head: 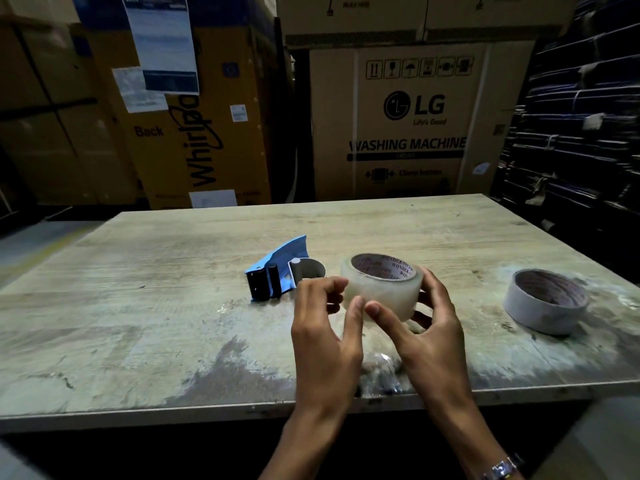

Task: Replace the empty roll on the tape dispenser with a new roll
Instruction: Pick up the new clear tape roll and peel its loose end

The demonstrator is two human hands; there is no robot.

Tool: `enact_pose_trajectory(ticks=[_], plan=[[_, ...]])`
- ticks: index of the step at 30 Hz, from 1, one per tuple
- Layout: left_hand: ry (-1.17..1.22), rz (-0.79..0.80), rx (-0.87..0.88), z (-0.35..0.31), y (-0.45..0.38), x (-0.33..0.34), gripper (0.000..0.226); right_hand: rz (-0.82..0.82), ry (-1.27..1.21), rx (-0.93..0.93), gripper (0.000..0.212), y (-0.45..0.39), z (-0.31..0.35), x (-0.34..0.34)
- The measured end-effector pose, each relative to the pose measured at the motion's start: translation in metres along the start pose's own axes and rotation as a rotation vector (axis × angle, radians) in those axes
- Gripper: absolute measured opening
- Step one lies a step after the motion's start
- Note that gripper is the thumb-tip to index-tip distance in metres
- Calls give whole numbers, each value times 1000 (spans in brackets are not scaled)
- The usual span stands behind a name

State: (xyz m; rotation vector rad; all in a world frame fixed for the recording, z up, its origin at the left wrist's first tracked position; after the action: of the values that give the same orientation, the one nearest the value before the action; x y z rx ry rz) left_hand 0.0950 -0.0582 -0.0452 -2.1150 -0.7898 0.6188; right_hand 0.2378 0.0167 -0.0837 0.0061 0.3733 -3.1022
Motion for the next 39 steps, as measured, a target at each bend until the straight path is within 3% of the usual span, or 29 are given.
enact_pose_trajectory(ticks=[5, 8, 11, 14, 19, 23, 27, 32, 39], plan=[[-55, 69, 206, -12, 7, 2, 14, -28, 14, 1, 99, -2, -3, -4], [79, 85, -25, 5, 1, -2, 38, 20, 40, -7, 101, 1, -1, -1], [280, 340, -280, 28, -6, 5, 86, 156, 75, -2, 96, 4, 3, 5], [405, 458, -358, 44, -9, 2, 106, 308, 49, 1, 96, 6, 6, 11], [493, 319, -389, 51, -8, -8, 98, 274, 30, -141, 62, 7, 18, 10], [535, 302, -401, 52, -5, -10, 85, 233, 20, -143, 52, 8, 16, 7], [573, 307, -419, 54, -2, -10, 83, 326, -60, -34, 58, 6, 11, 9], [600, 346, -435, 53, -1, -10, 102, 546, -175, 168, 74, 1, 7, 17], [624, 473, -452, 52, 4, -5, 109, 713, -226, 251, 85, 2, 7, 22]])
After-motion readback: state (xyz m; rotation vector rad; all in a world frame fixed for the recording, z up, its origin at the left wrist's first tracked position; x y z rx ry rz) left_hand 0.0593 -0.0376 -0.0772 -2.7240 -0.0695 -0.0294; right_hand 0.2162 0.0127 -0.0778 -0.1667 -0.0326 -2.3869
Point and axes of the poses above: each hand's wrist, its own y-axis away from the middle knuckle, its own x-axis out of the palm, z = x × y, the point moved 6 cm from there along -y, towards the middle knuckle, and after that the axes turned 11 degrees about x, right-handed, at the moved point
